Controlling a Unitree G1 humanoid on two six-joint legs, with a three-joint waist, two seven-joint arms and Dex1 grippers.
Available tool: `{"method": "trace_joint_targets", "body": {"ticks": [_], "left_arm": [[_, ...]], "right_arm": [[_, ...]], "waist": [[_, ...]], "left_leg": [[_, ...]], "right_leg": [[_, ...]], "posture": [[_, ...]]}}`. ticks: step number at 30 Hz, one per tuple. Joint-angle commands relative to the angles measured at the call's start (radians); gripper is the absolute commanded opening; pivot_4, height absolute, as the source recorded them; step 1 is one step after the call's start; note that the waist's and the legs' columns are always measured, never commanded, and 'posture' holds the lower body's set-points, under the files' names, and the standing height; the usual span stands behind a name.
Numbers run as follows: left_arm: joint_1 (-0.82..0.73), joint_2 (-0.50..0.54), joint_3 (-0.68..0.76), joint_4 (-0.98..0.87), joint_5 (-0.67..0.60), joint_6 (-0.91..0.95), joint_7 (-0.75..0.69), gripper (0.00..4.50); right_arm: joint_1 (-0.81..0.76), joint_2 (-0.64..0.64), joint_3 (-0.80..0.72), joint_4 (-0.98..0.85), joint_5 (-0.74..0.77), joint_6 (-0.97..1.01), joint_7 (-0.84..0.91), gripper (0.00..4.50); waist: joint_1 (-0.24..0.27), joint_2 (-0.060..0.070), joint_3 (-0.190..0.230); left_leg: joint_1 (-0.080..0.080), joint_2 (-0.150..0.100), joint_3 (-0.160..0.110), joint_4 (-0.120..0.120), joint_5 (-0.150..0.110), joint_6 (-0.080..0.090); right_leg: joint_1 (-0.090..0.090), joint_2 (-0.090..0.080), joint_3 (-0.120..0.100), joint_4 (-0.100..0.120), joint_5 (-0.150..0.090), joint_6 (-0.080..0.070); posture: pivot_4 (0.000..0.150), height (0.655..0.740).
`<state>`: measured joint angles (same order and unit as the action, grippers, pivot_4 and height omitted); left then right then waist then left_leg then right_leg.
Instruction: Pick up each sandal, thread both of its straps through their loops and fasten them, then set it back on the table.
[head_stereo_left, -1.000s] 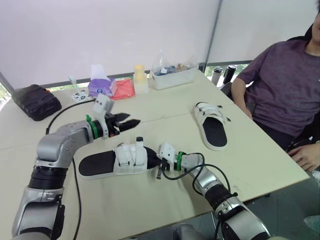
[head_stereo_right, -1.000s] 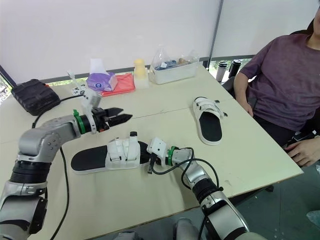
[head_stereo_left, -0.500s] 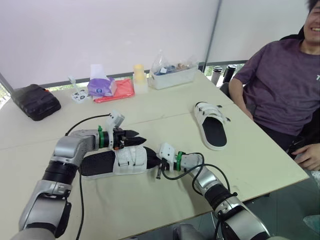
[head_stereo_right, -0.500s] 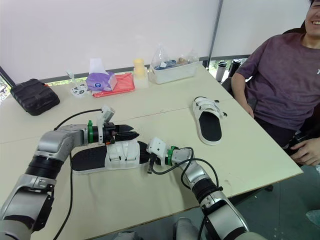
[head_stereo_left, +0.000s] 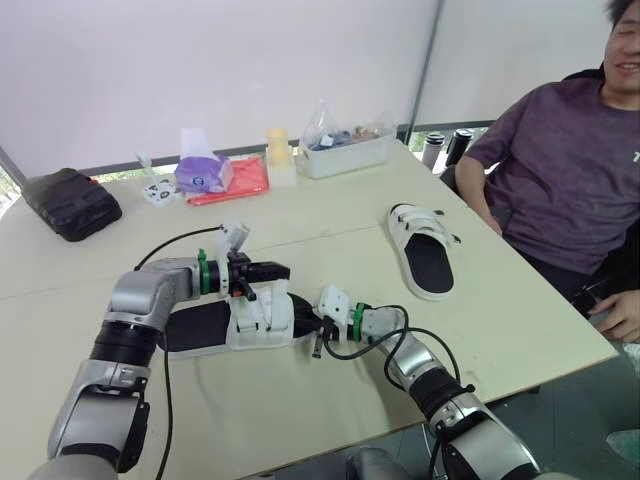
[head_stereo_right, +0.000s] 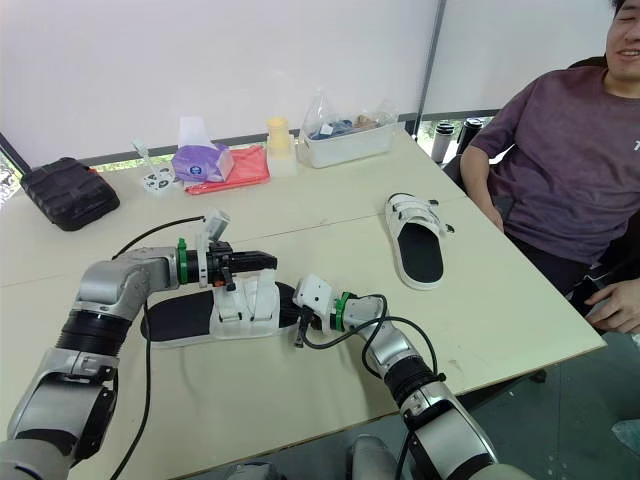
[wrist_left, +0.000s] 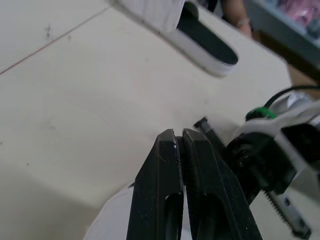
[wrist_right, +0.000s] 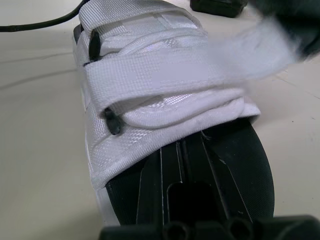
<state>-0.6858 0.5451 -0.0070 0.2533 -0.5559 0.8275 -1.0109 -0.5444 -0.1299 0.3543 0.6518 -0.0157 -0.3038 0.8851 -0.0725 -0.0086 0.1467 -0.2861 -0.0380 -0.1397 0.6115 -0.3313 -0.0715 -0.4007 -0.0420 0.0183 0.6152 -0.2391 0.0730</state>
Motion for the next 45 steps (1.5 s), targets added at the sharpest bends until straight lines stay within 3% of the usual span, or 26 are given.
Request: {"method": "trace_joint_targets", "body": {"ticks": [1,9,18,23,26,33,38,41,45], "left_arm": [[-0.052,-0.004,0.083,-0.022,-0.036,0.006,0.043,0.03],[-0.061,0.004,0.055,0.11,0.066,-0.102,0.088,0.03],[-0.04,0.01,-0.084,0.244,0.249,-0.291,0.042,0.03],[-0.056,-0.004,-0.103,0.286,0.267,-0.317,0.014,0.03],[-0.069,-0.004,-0.085,0.293,0.258,-0.315,-0.004,1.03],[-0.072,0.008,0.043,0.217,0.193,-0.271,0.039,4.46],[0.011,-0.018,0.154,0.02,0.191,-0.308,0.221,4.46],[0.169,-0.008,0.223,-0.25,0.145,-0.225,0.3,4.46],[0.37,0.01,0.319,-0.557,-0.012,-0.003,0.361,4.46]], "right_arm": [[0.072,-0.021,0.086,0.16,-0.111,0.084,0.005,0.0],[0.07,-0.019,0.088,0.162,-0.112,0.083,0.004,0.0],[0.08,-0.023,0.089,0.155,-0.112,0.084,0.002,0.0],[0.079,-0.021,0.089,0.154,-0.111,0.088,0.002,0.0],[0.077,-0.022,0.087,0.156,-0.111,0.087,0.001,0.0],[0.071,-0.032,0.063,0.146,-0.096,0.088,-0.007,0.0],[0.073,-0.057,0.002,0.045,-0.058,0.107,-0.044,0.0],[0.122,-0.124,-0.04,-0.159,-0.042,0.15,-0.058,0.0],[0.233,-0.223,-0.091,-0.485,0.009,0.296,-0.054,0.0]], "waist": [[0.0,0.0,0.0],[0.001,0.0,0.001],[0.002,0.001,0.0],[0.003,0.002,-0.001],[0.001,0.002,-0.001],[0.0,0.001,0.0],[0.003,0.002,0.001],[0.007,0.006,0.005],[0.043,0.006,0.007]], "left_leg": [[0.0,0.0,0.0,0.0,0.0,0.0],[0.0,0.0,0.0,0.0,0.0,0.0],[0.0,0.0,0.0,0.0,0.0,0.0],[0.001,0.0,0.0,0.0,0.0,0.0],[0.001,0.0,0.0,0.0,0.0,0.0],[0.0,0.0,-0.001,0.0,0.0,0.0],[0.0,0.002,-0.001,0.0,0.0,0.0],[-0.003,0.001,-0.001,0.001,0.0,-0.001],[-0.03,-0.002,-0.002,0.006,0.004,-0.007]], "right_leg": [[0.0,0.0,0.0,0.0,0.0,0.0],[-0.001,0.0,0.0,0.0,0.0,0.0],[0.0,0.0,0.0,0.001,0.0,0.0],[0.001,-0.001,0.0,0.001,0.0,0.0],[0.001,-0.001,-0.001,0.001,0.0,0.0],[-0.001,0.0,-0.001,0.001,0.001,0.001],[-0.002,-0.001,0.0,0.001,0.001,0.001],[-0.007,-0.003,0.0,0.001,0.002,0.004],[-0.032,-0.006,0.001,0.0,0.005,0.003]], "posture": [[0.15,0.74],[0.15,0.74],[0.15,0.74],[0.15,0.74],[0.15,0.74],[0.15,0.74],[0.15,0.74],[0.15,0.74],[0.15,0.74]]}}
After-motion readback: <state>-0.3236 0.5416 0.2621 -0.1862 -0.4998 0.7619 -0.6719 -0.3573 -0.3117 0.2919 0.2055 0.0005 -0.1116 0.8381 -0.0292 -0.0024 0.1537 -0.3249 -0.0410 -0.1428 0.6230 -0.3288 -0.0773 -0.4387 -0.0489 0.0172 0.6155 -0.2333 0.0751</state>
